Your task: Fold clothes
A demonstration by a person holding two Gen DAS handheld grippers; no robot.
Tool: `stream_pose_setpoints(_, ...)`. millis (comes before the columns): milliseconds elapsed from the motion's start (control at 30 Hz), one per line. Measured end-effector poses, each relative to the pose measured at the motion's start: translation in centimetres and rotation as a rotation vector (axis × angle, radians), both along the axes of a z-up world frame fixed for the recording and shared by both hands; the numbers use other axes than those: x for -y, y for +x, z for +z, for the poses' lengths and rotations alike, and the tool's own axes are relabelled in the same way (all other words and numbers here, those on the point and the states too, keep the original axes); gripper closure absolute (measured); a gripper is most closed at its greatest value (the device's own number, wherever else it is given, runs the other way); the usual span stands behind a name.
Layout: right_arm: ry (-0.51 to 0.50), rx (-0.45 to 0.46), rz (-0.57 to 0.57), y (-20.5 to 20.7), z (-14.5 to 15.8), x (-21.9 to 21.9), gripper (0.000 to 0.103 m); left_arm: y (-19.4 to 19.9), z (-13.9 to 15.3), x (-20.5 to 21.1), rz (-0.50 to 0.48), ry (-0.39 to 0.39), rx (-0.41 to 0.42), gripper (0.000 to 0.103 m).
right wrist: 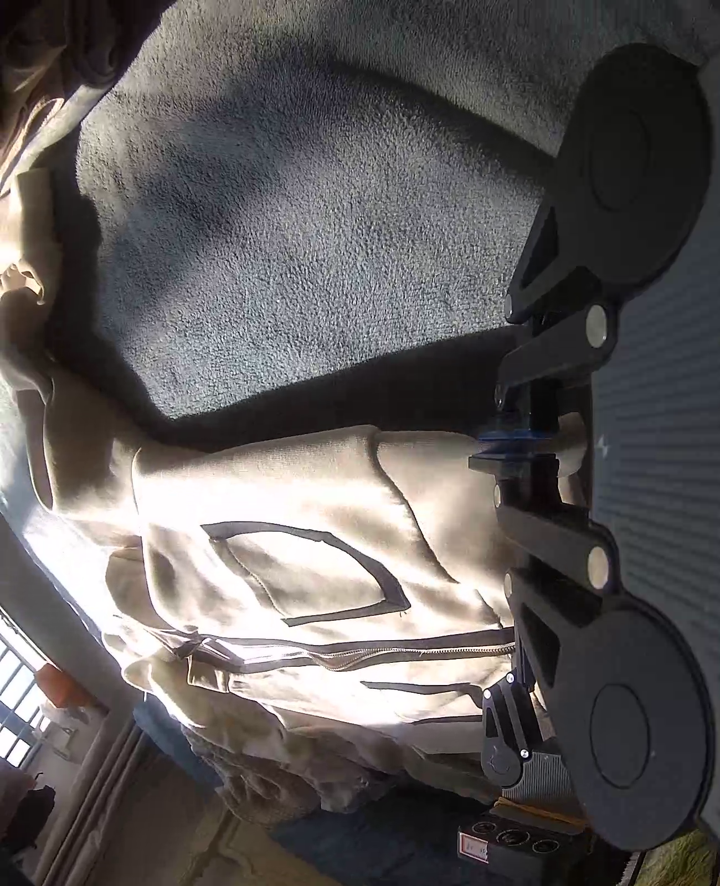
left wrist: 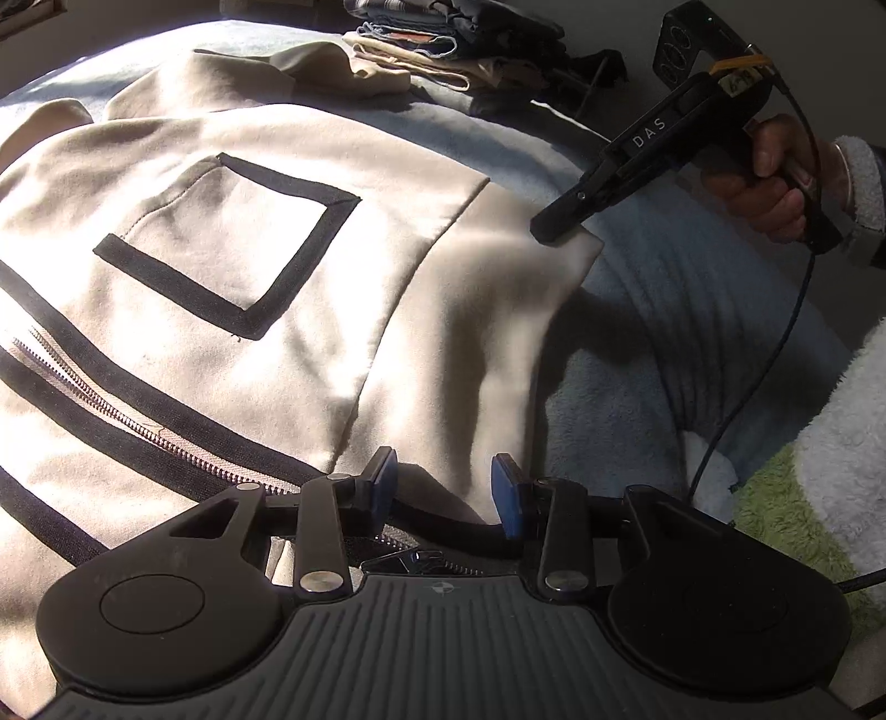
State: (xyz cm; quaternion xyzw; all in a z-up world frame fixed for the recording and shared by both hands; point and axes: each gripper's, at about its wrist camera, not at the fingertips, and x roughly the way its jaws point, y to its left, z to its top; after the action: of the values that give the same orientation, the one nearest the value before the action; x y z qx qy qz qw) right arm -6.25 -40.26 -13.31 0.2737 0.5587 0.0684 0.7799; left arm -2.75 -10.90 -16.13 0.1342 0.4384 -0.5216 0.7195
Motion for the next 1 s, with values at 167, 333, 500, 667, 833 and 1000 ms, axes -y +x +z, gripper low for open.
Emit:
stream_pose_setpoints(167, 0.066, -0.041, -0.101, -0.6, -2.6, 1.2, 0.098, -0.3, 0.2, 0.2, -0.004, 0.014, 0.009, 0.065)
stream_pose_setpoints(333, 0.132, 0.023, -0.124, -2.0, -2.3, 1.7, 0.051, -0.6, 0.4, 0.0, 0.005, 0.015, 0.017, 0.065)
stream_pose_setpoints(500, 0.13, 0.05, -0.098, -2.9, -2.6, 1.4, 0.051, -1.2, 0.9, -0.4, -0.003, 0.007, 0.029, 0.063)
stream_pose_setpoints(667, -0.049, 0.093, 0.012, -2.6, -1.6, -0.9, 0.098, -2.3, 0.7, -0.1, -0.041, 0.032, 0.054, 0.063)
stream_pose_setpoints(833, -0.169, 0.049, 0.088, -1.7, -2.4, -1.5, 0.097, -3.2, 0.3, 0.2, -0.08, 0.049, 0.069, 0.063)
stream_pose_setpoints(1000, -0.162, 0.055, 0.09, -1.9, -1.1, -0.4, 0.07, -3.1, 0.6, -0.2, -0.083, 0.049, 0.068, 0.063)
